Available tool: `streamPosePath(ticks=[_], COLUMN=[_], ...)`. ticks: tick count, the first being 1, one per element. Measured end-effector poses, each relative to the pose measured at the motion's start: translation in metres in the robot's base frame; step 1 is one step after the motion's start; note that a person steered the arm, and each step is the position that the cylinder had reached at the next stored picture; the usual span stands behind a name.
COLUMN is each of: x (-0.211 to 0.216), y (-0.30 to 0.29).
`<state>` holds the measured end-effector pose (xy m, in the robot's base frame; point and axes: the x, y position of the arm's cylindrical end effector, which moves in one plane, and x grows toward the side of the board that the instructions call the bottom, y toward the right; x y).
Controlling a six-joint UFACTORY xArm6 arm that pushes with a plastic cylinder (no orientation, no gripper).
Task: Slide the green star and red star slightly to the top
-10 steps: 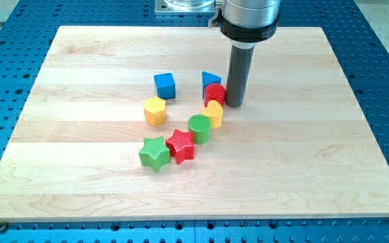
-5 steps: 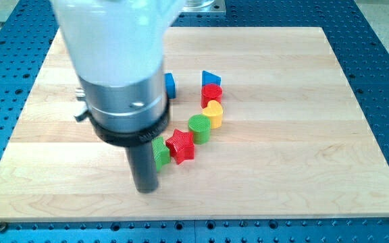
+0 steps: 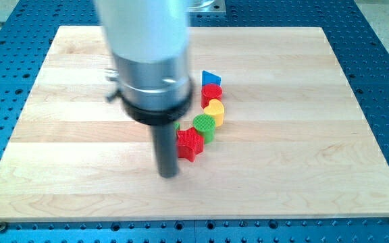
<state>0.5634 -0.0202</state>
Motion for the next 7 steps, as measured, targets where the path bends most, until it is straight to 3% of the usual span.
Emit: streamPosePath(ticks=[1, 2, 4, 6, 7], x=[-0.014, -0.037, 0.007, -0.035, -0.022], y=[0.037, 0.024, -0.005, 0.011, 0.011])
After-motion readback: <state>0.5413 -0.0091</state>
